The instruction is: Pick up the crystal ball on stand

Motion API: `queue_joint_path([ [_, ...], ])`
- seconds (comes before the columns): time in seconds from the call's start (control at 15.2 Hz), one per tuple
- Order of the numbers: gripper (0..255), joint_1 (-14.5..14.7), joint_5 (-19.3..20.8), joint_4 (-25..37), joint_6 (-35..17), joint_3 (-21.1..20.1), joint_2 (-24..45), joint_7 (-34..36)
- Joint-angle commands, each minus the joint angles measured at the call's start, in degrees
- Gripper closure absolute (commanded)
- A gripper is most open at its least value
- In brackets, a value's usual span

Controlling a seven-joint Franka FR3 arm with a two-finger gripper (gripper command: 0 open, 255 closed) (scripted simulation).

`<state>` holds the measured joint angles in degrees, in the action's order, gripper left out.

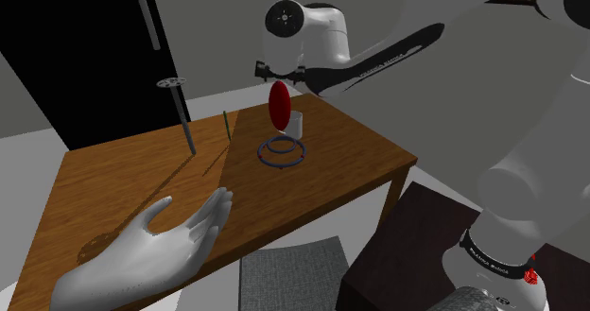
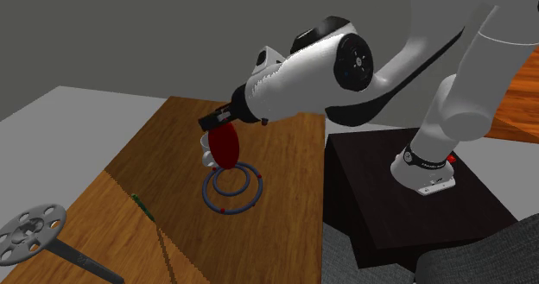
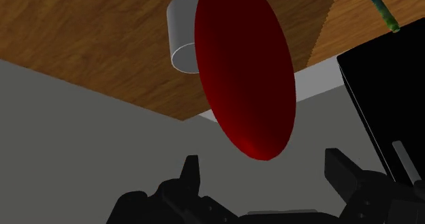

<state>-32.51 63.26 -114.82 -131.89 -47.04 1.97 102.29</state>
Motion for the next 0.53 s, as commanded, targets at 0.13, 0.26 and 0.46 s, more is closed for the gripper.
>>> queue_joint_path([
  [0.13, 0, 0.50, 4.10, -0.30, 0.38, 0.03, 2.24, 4.08],
  [0.26, 0, 0.70, 5.67, -0.83, 0.30, 0.12, 3.11, 5.68],
  [0.46, 0, 0.90, 6.93, -1.22, 0.27, 0.22, 3.82, 6.94],
])
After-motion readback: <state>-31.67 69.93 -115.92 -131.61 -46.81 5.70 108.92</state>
